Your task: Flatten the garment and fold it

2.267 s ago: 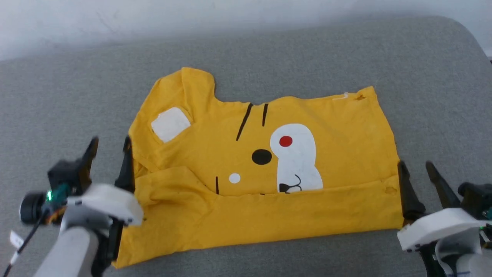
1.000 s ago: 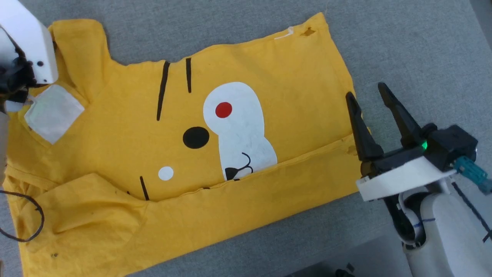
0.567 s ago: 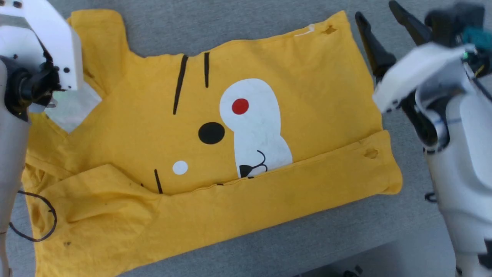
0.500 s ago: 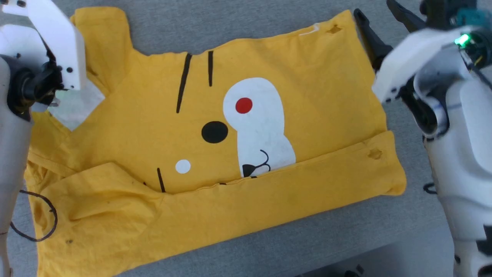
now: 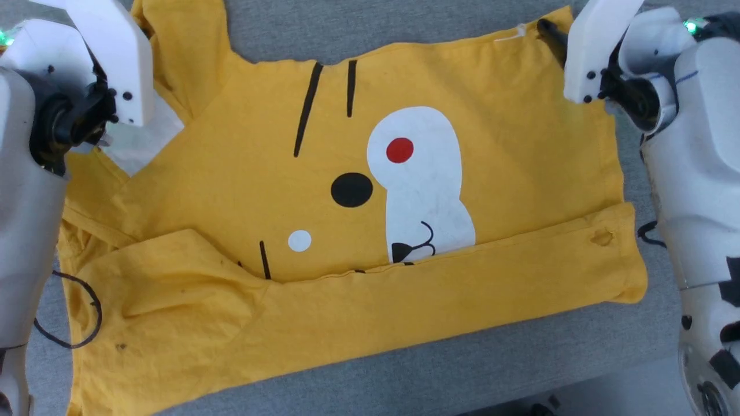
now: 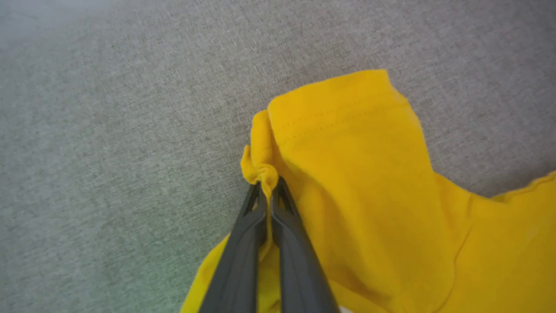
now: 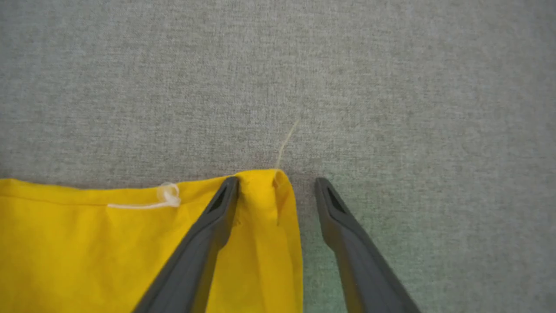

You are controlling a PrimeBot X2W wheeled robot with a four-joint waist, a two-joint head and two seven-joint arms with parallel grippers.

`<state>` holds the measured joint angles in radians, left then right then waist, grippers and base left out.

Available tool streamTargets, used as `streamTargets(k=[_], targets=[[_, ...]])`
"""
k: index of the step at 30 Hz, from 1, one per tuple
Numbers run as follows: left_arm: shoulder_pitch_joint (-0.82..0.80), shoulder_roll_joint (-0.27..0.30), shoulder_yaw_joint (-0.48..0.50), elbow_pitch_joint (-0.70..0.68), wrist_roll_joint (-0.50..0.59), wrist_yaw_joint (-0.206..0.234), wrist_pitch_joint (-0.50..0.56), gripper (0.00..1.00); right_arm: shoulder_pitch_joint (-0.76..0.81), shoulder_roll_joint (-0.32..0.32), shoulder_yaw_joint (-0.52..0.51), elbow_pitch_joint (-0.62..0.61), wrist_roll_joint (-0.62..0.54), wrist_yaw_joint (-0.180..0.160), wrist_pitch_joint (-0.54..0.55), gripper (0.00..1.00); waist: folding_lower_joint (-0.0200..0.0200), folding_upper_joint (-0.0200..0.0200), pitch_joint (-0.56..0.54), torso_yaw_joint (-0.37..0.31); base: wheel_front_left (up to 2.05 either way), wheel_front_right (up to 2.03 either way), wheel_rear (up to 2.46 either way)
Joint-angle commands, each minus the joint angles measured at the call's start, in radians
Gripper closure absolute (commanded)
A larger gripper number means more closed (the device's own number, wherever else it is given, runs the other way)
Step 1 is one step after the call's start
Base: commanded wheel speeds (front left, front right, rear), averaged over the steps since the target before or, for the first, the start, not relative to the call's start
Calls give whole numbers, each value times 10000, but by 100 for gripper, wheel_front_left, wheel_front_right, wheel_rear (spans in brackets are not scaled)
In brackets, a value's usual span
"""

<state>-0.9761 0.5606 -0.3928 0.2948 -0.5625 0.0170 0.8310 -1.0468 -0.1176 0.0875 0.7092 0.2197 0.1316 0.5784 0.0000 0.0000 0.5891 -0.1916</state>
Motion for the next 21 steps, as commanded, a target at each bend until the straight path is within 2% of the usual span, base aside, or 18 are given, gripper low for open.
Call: streamTargets(k=[1, 3, 4, 8, 16, 21], targets=[[157, -62, -157, 197, -30, -64, 19, 100, -116, 79, -52, 269, -171, -9, 306, 57, 0, 0, 31, 47, 0, 0, 0], [175, -75, -164, 234, -49, -87, -63, 100, -167, 105, -142, 410, -248, -9, 558, 88, 0, 0, 12, 60, 0, 0, 0], [185, -81, -165, 250, -50, -103, -136, 100, -170, 107, -171, 447, -292, -9, 649, 100, 0, 0, -11, 66, 0, 0, 0], [287, -96, -135, 270, 37, -214, -877, 100, -19, 133, -298, 245, -310, -9, 370, 100, 0, 0, -222, 99, 0, 0, 0], [1245, -256, 203, 213, 104, -336, -3564, 100, 1293, -169, 333, -915, 399, -9, -2125, 100, 0, 0, -1293, 359, 0, 0, 0], [2451, -336, 399, -129, -175, -307, -4545, 100, 2515, -652, 787, -1656, 1023, -9, -3473, 100, 0, 0, -2191, 620, 0, 0, 0]])
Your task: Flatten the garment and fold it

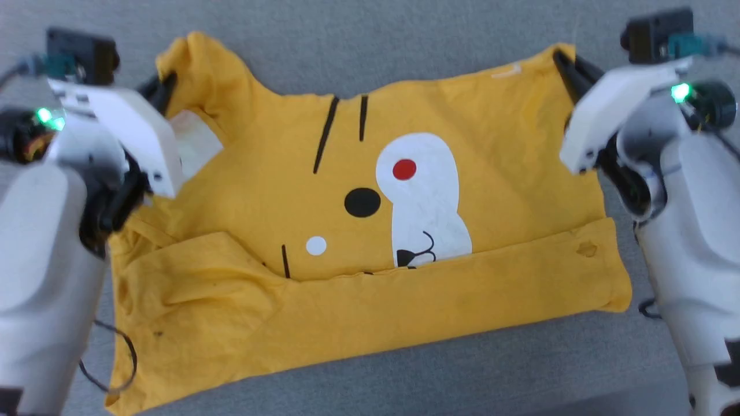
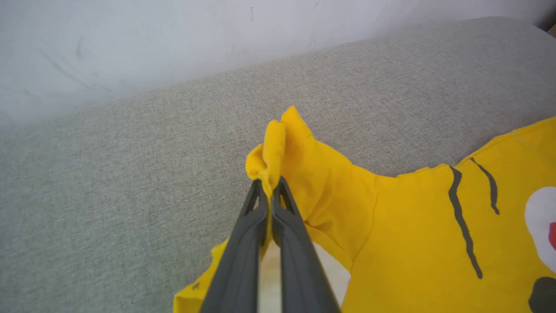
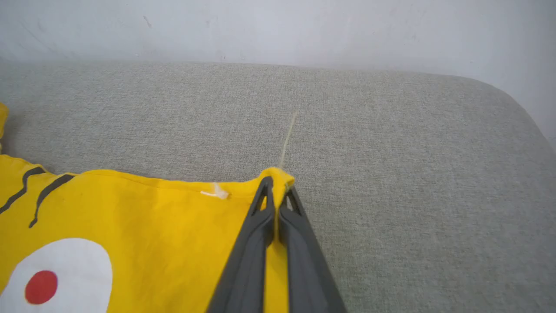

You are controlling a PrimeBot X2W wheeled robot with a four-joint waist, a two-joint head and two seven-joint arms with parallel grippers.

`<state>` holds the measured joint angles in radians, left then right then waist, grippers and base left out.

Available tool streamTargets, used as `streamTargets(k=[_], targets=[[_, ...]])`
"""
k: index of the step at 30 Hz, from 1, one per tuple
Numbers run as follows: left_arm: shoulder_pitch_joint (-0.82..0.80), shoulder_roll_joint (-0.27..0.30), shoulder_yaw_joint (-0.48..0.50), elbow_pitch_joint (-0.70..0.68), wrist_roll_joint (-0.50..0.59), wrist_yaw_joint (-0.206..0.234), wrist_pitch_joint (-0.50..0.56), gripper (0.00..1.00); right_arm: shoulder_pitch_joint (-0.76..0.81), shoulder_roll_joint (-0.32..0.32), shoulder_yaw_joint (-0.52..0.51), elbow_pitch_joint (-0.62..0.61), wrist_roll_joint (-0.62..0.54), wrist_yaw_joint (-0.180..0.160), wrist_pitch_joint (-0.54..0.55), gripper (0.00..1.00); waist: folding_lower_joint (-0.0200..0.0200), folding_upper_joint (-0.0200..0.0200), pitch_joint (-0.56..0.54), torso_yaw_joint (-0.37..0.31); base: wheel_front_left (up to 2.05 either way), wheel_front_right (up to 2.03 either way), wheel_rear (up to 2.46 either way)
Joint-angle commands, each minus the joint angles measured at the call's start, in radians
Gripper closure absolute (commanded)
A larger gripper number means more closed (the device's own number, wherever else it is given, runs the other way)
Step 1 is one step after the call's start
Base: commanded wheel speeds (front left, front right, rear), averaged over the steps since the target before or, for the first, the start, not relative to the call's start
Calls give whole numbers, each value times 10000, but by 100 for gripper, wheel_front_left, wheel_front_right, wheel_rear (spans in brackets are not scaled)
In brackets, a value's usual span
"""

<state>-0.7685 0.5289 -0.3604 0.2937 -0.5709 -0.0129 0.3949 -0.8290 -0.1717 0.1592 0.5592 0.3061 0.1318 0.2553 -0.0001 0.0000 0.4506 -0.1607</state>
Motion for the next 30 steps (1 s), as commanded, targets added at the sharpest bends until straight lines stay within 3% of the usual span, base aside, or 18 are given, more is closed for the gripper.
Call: streamTargets(k=[1, 9, 22, 30], targets=[[634, -24, 111, -206, -151, 14, -317, 100, 572, -221, 147, -307, 243, -11, -470, 100, 1, 0, -980, 367, 0, 0, 0], [3167, 126, 419, -1347, -670, 435, -902, 100, 2468, -939, 295, -1164, 827, -11, -1404, 100, 1, 0, -2059, 747, 0, 0, 0], [6518, -165, 492, -2769, -1560, 1103, -1049, 100, 4454, -1543, 41, -1111, 552, -11, -416, 100, 1, 0, -2599, 1088, 0, 0, 0], [7229, -529, 81, -2301, -1804, 923, -1118, 100, 4919, -1619, 312, -737, 64, -11, -15, 100, 1, 0, -2532, 1219, 0, 0, 0]])
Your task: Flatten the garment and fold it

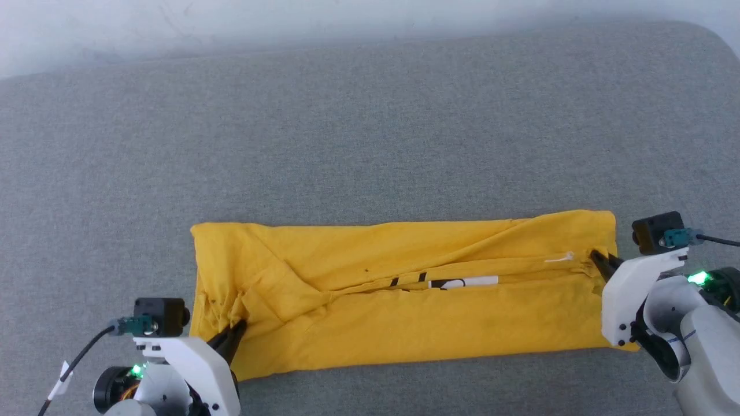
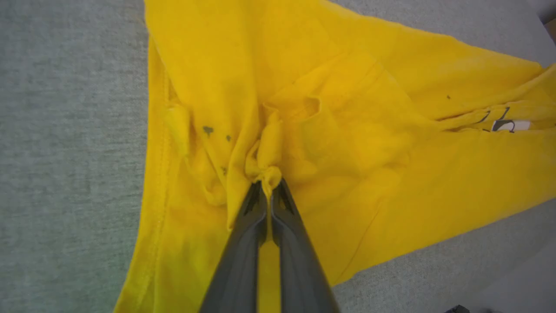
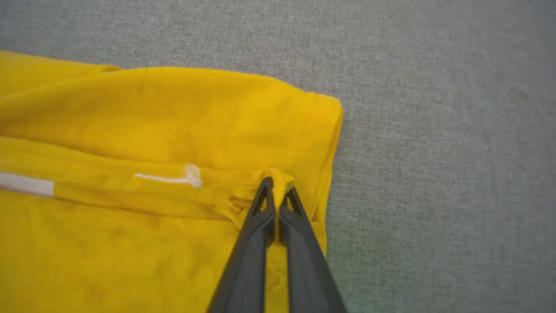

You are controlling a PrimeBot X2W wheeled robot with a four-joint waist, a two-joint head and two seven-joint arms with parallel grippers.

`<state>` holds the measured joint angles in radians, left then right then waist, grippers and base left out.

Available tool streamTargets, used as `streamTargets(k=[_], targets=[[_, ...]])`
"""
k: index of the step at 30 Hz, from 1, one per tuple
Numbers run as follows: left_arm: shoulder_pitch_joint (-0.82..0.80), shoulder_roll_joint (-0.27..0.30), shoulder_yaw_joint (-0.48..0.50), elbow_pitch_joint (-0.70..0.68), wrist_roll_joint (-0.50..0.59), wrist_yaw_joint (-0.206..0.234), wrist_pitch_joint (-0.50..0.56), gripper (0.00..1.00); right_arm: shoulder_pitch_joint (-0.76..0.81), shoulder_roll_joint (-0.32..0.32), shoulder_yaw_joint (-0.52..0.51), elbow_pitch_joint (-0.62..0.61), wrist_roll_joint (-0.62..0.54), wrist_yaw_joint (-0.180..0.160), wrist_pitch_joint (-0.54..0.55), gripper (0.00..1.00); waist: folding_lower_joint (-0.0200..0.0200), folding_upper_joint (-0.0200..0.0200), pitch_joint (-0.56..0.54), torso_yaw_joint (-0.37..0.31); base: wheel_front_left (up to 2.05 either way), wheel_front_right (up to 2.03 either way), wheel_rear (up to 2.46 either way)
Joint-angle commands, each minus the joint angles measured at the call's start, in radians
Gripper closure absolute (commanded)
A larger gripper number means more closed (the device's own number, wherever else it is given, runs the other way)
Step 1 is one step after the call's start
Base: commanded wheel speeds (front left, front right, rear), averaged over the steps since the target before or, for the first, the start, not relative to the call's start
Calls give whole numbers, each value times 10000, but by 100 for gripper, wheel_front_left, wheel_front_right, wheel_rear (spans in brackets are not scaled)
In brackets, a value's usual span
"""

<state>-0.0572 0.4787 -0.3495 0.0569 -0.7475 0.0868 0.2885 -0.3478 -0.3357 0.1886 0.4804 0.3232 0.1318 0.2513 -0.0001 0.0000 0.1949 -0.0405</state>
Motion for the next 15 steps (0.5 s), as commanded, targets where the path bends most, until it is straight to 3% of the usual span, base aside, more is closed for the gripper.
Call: streamTargets(k=[1, 5, 6, 7, 8, 9, 15], targets=[[102, -63, -73, 207, -44, -132, -85, 100, 122, 36, 39, 135, -123, -11, 77, 100, 1, 0, 45, 28, 0, 0, 0], [-95, -225, -263, 780, 22, -321, -225, 100, 132, 100, 68, 490, -147, -11, 310, 99, 1, 0, 113, 81, 0, 0, 0], [-154, -298, -272, 925, -3, -359, -288, 100, 134, 133, 54, 577, -134, -11, 399, 75, 1, 0, 115, 90, 0, 0, 0], [-212, -362, -270, 1053, 4, -355, -369, 81, 135, 168, 45, 613, -121, -11, 450, 45, 1, 0, 106, 96, 0, 0, 0], [-260, -400, -288, 1163, 39, -360, -443, 31, 141, 207, 26, 629, -88, -11, 482, 0, 1, 0, 89, 100, 0, 0, 0], [-289, -464, -293, 1259, 39, -364, -524, 0, 160, 244, -25, 641, -33, -11, 510, 0, 1, 0, 60, 107, 0, 0, 0], [-191, -747, -277, 1441, 293, -160, -1323, 0, 644, 517, -540, 257, 307, -11, 516, 0, 1, 0, -278, 183, 0, 0, 0]])
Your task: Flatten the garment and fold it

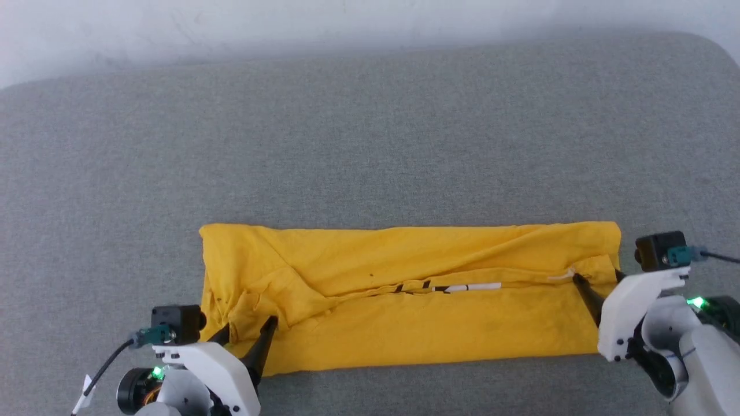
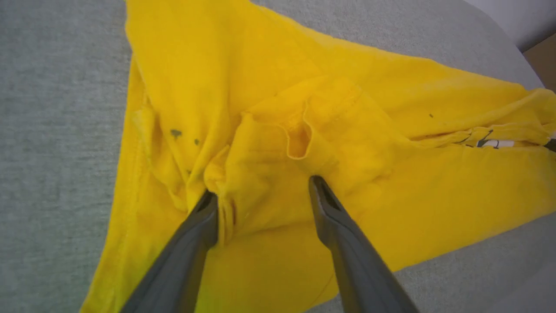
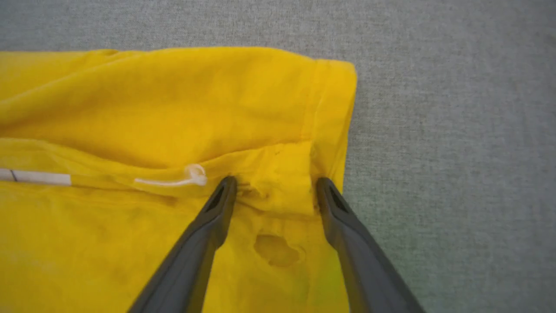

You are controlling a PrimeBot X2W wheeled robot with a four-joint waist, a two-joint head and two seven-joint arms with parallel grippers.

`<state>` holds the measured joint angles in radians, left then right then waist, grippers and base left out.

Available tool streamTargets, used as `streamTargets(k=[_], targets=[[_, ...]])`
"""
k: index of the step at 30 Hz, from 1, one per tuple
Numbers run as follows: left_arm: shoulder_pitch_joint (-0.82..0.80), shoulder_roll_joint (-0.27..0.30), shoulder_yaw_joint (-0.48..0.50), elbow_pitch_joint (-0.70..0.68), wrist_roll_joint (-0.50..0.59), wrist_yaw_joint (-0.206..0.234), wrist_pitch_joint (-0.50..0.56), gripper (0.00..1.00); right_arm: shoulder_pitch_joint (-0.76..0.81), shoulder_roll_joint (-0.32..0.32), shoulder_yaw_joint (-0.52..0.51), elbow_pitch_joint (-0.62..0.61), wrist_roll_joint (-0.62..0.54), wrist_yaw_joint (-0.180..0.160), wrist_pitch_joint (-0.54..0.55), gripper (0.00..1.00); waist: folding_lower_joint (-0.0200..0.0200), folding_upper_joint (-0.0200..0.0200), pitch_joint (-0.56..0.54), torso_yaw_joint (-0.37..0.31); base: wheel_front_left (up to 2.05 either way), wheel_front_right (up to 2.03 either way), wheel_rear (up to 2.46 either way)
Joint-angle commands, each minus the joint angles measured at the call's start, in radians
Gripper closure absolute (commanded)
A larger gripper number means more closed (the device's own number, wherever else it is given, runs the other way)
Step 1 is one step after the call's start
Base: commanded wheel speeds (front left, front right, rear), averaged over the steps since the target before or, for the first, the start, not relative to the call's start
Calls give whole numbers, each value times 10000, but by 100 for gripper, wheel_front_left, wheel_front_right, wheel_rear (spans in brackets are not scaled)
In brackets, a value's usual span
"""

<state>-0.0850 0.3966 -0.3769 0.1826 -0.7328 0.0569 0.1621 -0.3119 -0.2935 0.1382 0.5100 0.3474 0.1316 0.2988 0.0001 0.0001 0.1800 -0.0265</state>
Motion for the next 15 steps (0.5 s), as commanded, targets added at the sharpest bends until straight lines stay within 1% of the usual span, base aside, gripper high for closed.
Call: streamTargets(k=[1, 6, 12, 15], targets=[[113, 56, -20, 164, 253, 181, -236, 0, 423, 139, -168, -187, 92, -9, -3, 0, -1, -1, -186, 68, 0, 0, 0], [110, -180, 65, -39, 759, 373, -1571, 0, 1316, 643, -1153, -1151, 133, -9, -366, 0, -1, -1, -434, 222, 0, 0, 0], [-152, -332, 221, 26, 1550, 645, -3390, 0, 2178, 1317, -2156, -2543, -223, -9, -950, 0, -1, -1, -621, 360, 0, 0, 0], [-387, -482, 409, 103, 1915, 838, -3978, 0, 2427, 1713, -2703, -3168, -447, -9, -1241, 0, -1, -1, -704, 438, 0, 0, 0]])
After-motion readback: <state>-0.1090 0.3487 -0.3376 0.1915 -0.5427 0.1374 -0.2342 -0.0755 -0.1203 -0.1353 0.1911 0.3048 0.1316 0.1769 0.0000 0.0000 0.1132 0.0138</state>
